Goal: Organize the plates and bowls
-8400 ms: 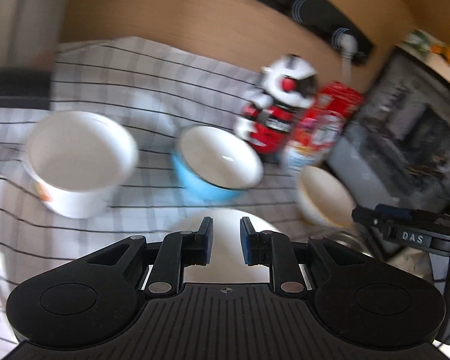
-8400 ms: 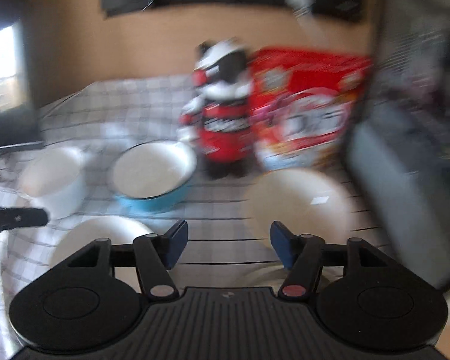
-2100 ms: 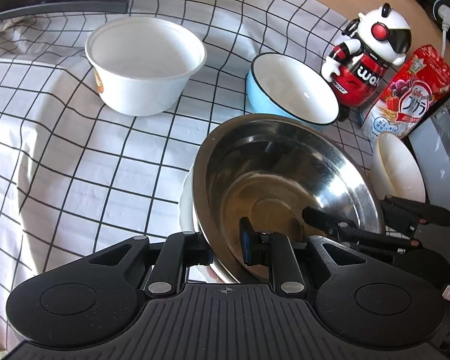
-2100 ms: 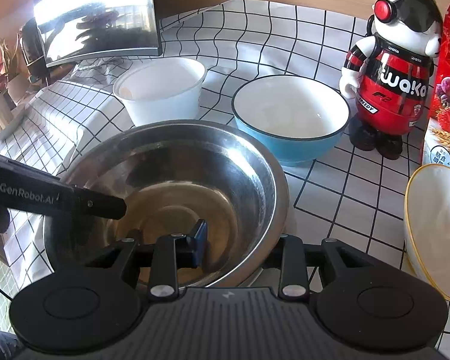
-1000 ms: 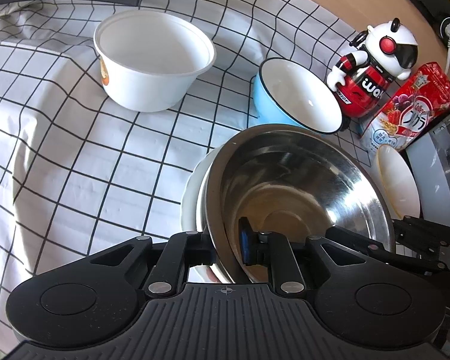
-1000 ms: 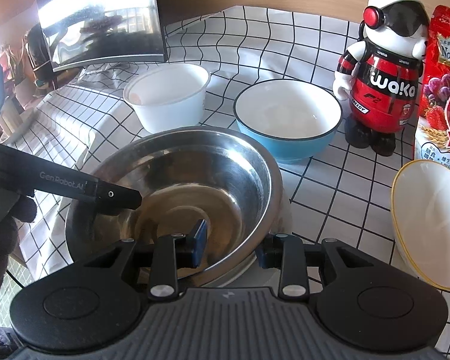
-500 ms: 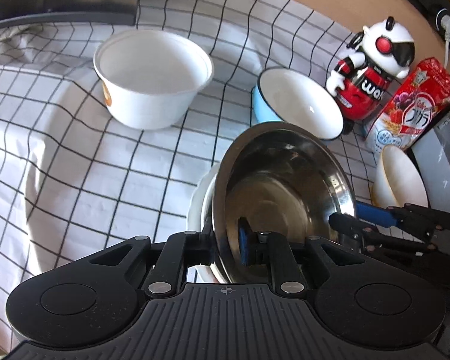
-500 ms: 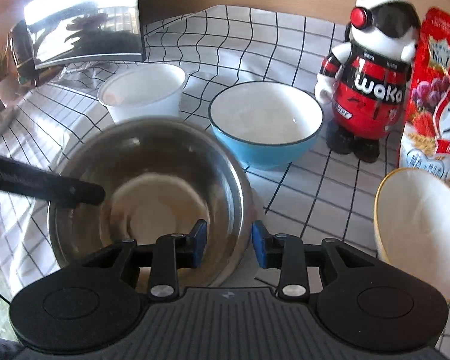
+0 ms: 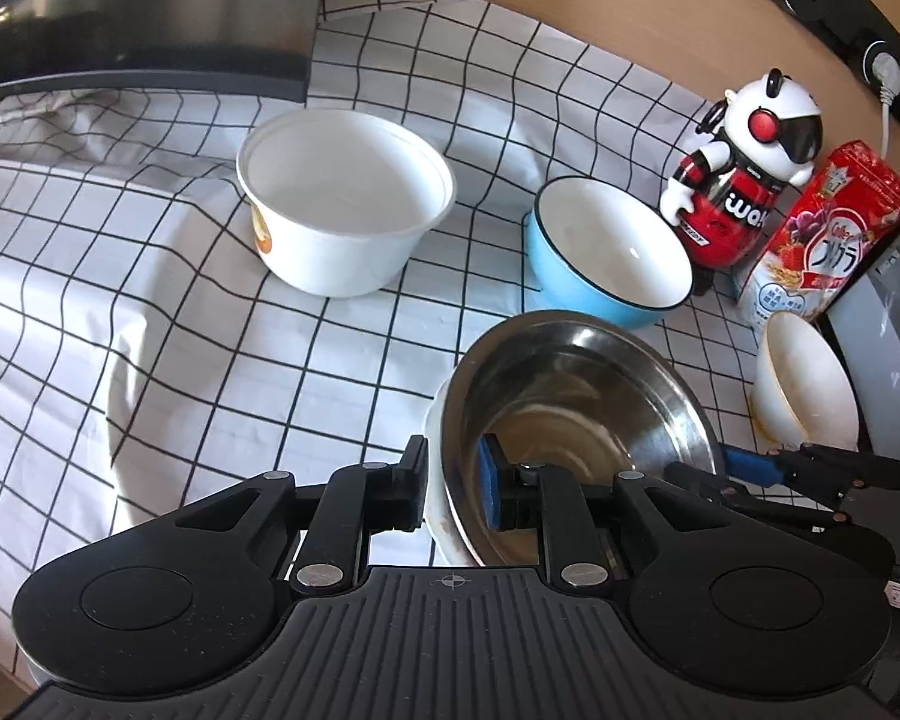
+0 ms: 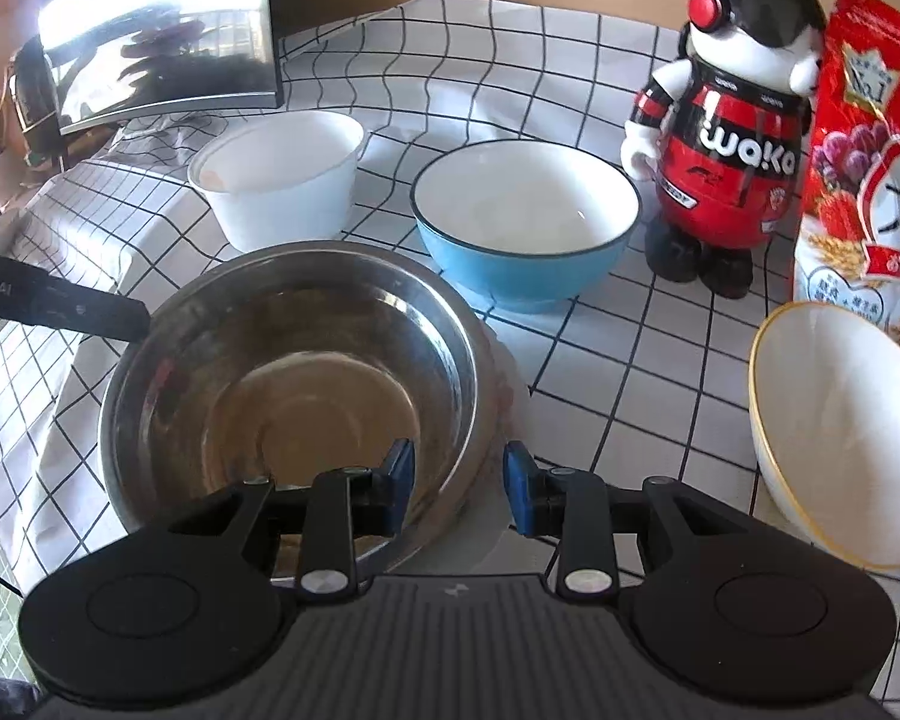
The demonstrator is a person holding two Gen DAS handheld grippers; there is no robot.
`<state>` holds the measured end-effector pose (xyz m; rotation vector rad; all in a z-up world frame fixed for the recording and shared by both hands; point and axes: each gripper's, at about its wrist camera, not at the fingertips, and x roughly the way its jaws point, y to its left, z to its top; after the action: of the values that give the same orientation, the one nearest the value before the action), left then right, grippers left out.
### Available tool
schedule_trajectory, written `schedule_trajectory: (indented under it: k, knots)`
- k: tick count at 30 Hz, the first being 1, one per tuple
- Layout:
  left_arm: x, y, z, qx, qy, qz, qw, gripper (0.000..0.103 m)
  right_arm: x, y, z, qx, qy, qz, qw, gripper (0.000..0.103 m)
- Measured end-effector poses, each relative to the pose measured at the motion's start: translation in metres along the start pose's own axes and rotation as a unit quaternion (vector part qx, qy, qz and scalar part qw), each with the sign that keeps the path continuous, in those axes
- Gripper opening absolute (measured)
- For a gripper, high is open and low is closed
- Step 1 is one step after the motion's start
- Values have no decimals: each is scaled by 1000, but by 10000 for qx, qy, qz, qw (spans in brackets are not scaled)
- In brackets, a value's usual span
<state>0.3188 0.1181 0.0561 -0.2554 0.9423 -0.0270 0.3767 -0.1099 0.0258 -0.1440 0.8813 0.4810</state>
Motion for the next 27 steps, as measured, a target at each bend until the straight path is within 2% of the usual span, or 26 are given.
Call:
schedule_trajectory:
  k: [8, 13, 17, 20, 22, 24, 27]
  knots:
    - [15, -3, -10, 74, 262, -124, 9996, 19, -4, 1, -5, 157, -10, -99, 9998, 32]
    - [24, -1, -9, 138, 277, -77, 9995, 19, -13, 3, -8, 282, -72, -168, 9994, 32]
    - [20, 0, -8, 172, 234, 65, 9996, 23, -30, -1, -12, 315, -217, -176, 9991, 36]
    - [8, -9, -7, 356, -29, 239, 9991, 20, -48, -8, -16, 315, -434, -281, 9982, 40]
    - [-3, -14, -3, 373, -249, 166, 9989, 20, -60, -15, -22, 322, -634, -424, 9966, 40]
    - [-13, -24, 3, 364, -461, -20, 9983, 20, -70, -25, -28, 412, -762, -556, 9947, 44]
    - [-20, -47, 12, 414, -667, -477, 9958, 20, -81, -45, -39, 630, -843, -761, 9915, 45]
